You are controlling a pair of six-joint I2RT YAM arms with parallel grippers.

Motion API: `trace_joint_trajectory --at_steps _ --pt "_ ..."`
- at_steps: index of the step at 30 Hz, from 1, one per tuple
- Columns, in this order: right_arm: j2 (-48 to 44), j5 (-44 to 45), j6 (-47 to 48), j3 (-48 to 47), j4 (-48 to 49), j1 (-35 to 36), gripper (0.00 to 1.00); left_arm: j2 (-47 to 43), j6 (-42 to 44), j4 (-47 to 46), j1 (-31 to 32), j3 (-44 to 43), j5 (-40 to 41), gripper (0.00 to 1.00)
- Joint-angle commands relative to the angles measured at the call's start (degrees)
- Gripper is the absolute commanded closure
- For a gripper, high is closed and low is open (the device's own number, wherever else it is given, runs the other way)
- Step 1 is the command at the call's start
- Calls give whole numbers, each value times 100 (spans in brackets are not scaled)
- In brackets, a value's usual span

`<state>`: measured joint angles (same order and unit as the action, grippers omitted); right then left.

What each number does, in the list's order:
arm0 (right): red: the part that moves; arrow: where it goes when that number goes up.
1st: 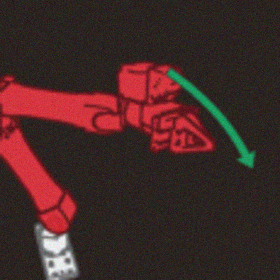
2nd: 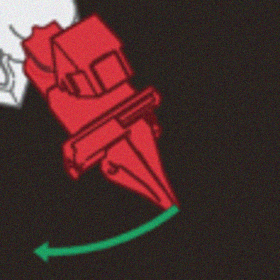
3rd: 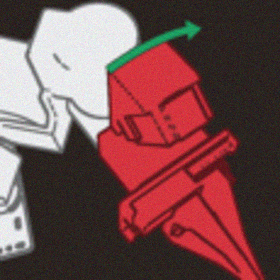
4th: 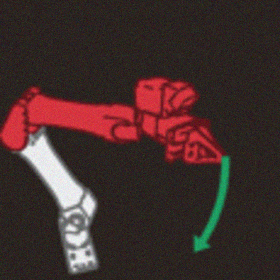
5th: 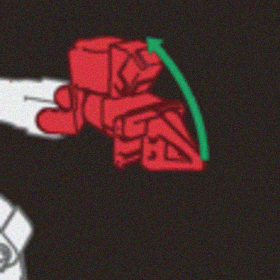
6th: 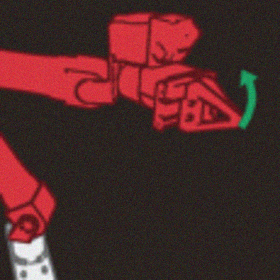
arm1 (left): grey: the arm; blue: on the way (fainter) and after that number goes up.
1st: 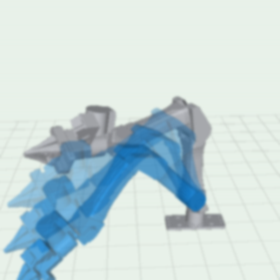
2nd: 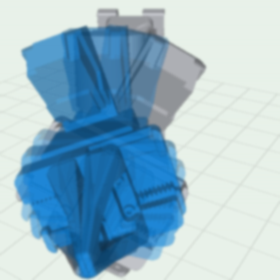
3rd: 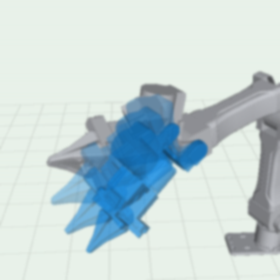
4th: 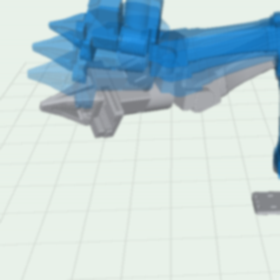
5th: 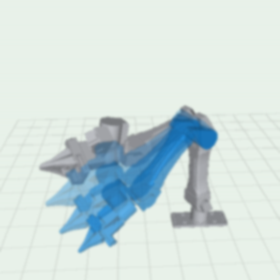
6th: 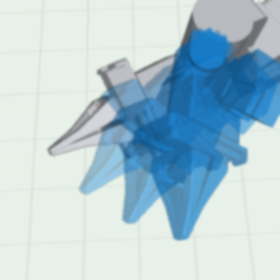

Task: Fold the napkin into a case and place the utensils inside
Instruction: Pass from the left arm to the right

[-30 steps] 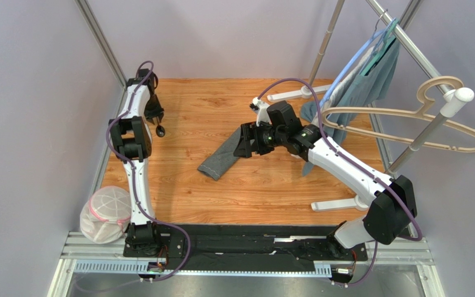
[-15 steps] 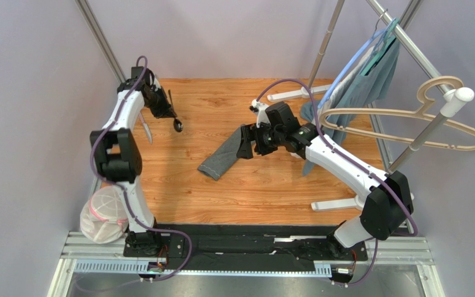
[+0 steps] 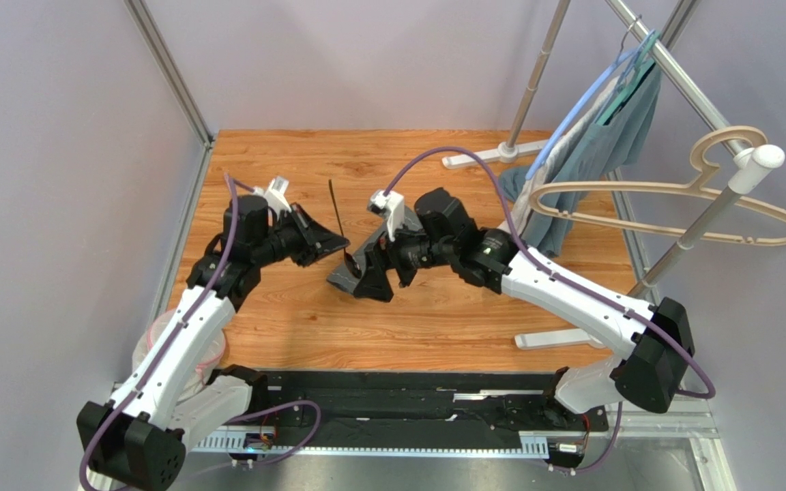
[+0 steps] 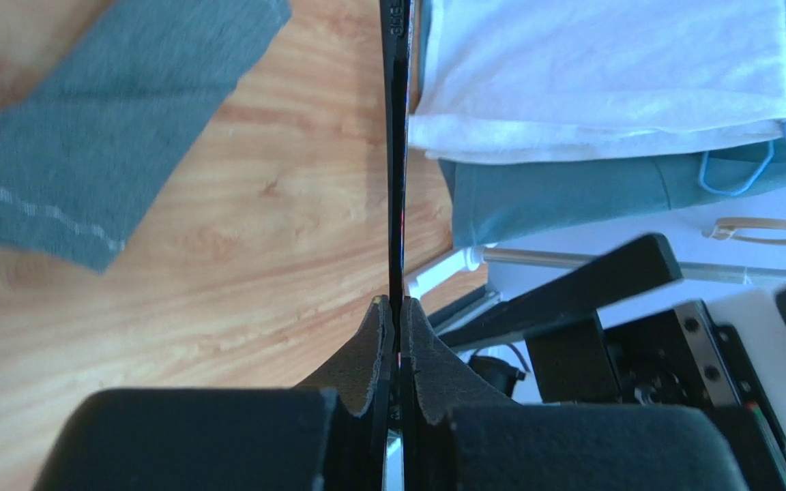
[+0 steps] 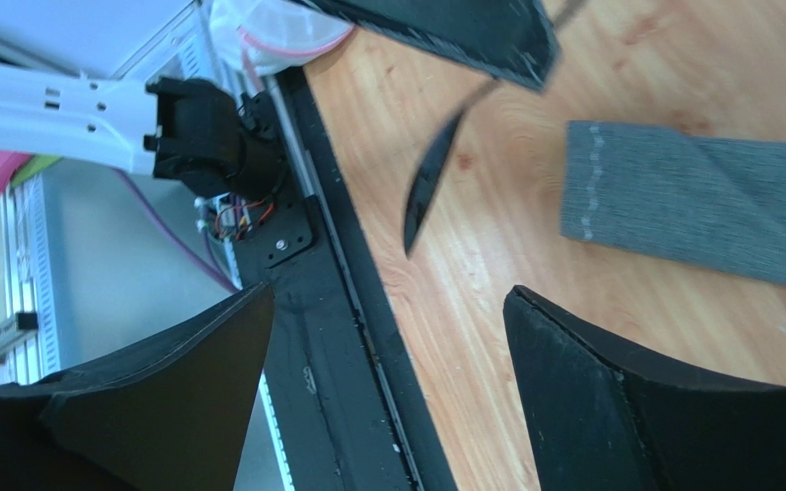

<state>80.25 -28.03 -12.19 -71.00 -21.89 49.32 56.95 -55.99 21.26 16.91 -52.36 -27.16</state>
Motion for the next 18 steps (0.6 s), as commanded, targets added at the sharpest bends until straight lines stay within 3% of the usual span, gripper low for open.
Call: trace_joint_trajectory --at_steps 1,3,6,8,12,14,16,18 --pt "219 429 -134 -317 483 455 17 -675 -852 -96 181 375 237 100" --pt "385 544 -214 -405 554 640 22 -808 -922 44 216 454 202 100" --pt "614 711 -354 -590 572 789 49 -905 -993 300 217 420 114 100" --pt "676 886 -451 -695 554 842 58 -975 -1028 344 217 367 79 100" --pt "720 1484 -889 -827 458 825 100 -844 -793 362 217 235 -237 100" --pt "642 1616 -1223 -906 248 712 100 -704 -337 458 217 42 -325 98" --pt "501 1242 -1908 -767 176 518 100 -633 629 1130 217 -412 -151 69" --pt "317 732 -2470 -617 115 71 100 -711 1585 1485 217 -669 551 64"
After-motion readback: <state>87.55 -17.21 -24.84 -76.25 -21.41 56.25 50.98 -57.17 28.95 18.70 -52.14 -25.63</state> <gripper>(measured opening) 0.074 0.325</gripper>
